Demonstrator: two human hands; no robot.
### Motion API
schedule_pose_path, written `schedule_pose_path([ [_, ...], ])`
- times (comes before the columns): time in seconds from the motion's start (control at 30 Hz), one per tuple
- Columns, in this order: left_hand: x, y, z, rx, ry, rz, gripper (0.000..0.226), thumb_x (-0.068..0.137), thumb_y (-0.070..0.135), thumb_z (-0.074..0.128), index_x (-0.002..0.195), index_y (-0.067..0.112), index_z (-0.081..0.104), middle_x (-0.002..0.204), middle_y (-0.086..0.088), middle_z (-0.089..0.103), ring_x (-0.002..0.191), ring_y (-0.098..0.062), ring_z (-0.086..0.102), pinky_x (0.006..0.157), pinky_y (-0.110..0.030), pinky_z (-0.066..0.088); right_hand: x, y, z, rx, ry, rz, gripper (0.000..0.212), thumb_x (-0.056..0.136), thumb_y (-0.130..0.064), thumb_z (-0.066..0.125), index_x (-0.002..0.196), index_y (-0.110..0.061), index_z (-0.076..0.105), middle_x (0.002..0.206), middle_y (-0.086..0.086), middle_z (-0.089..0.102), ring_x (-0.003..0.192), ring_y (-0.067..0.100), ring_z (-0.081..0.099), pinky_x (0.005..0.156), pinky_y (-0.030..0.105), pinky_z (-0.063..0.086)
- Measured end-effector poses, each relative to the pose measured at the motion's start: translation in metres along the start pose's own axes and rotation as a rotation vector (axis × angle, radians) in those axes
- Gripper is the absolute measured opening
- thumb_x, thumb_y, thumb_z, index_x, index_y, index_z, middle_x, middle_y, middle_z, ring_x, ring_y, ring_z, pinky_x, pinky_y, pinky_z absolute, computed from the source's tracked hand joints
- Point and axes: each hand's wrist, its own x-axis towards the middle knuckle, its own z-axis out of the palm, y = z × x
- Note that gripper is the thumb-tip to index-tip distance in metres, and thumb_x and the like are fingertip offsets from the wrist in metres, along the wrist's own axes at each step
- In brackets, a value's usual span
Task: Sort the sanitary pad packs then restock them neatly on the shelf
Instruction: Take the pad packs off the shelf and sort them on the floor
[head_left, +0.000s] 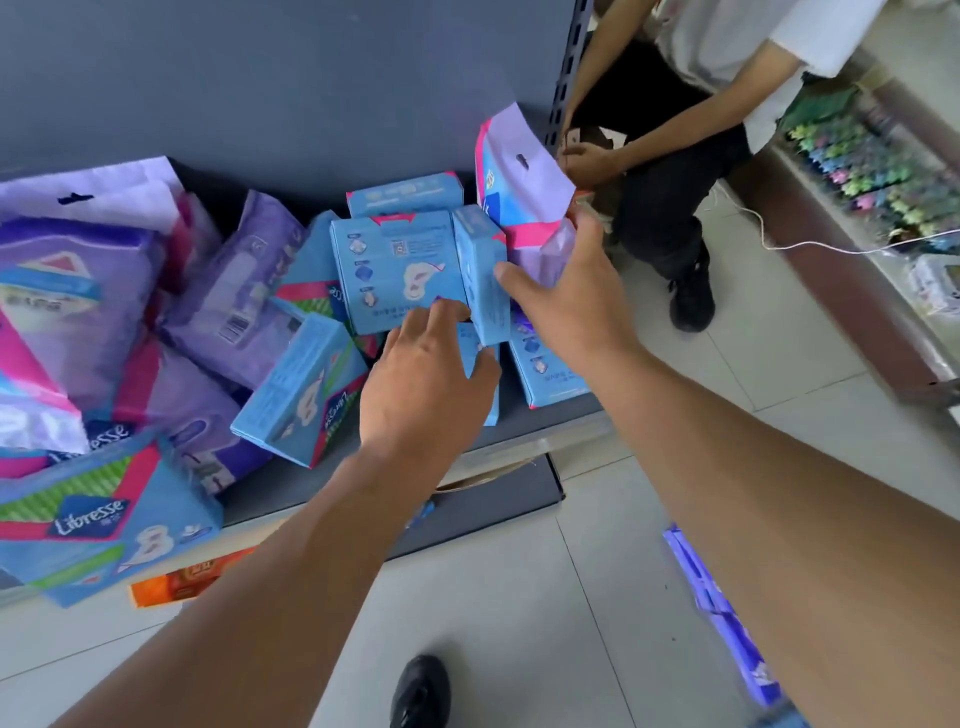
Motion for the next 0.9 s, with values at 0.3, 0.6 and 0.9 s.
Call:
schedule_pose_path([
  [0.3,0.003,-0.004,0.003,-0.036,-0.012,0.026,0.043,0.093,0.037,0.054,0.133,0.026,0.045,0.129,0.001,0.052,0.12,-0.021,0.05,0.091,-0.041,0.048,0.011,0.011,-0.006,-0.095,0.192,-0.038,0.033,0.093,-0.029,0.061,0.119,-0.01,0.052,0.099,0.01,0.07,0.093,0.033,0.063,0.081,0.046,0.051],
  [0.6,-0.01,0.029,0.003,-0.503,0.12,0.201,0.054,0.09,0.032,0.065,0.137,0.026,0.038,0.136,0.01,0.045,0.127,-0.005,0.044,0.099,-0.028,0.042,-0.023,0.011,-0.089,0.38,0.48,0.056,0.027,0.091,-0.011,0.06,0.116,-0.005,0.049,0.105,-0.006,0.065,0.084,-0.007,0.061,0.072,0.01,0.047],
  [0.9,-0.033,0.146,0.043,-0.783,-0.713,0.118,0.064,0.071,0.044,0.078,0.127,0.029,0.05,0.116,0.009,0.069,0.104,-0.009,0.067,0.093,-0.038,0.054,-0.147,0.094,-0.199,1.004,0.416,0.506,0.045,0.078,-0.018,0.054,0.121,-0.005,0.052,0.113,0.013,0.067,0.1,0.033,0.066,0.087,0.05,0.054],
])
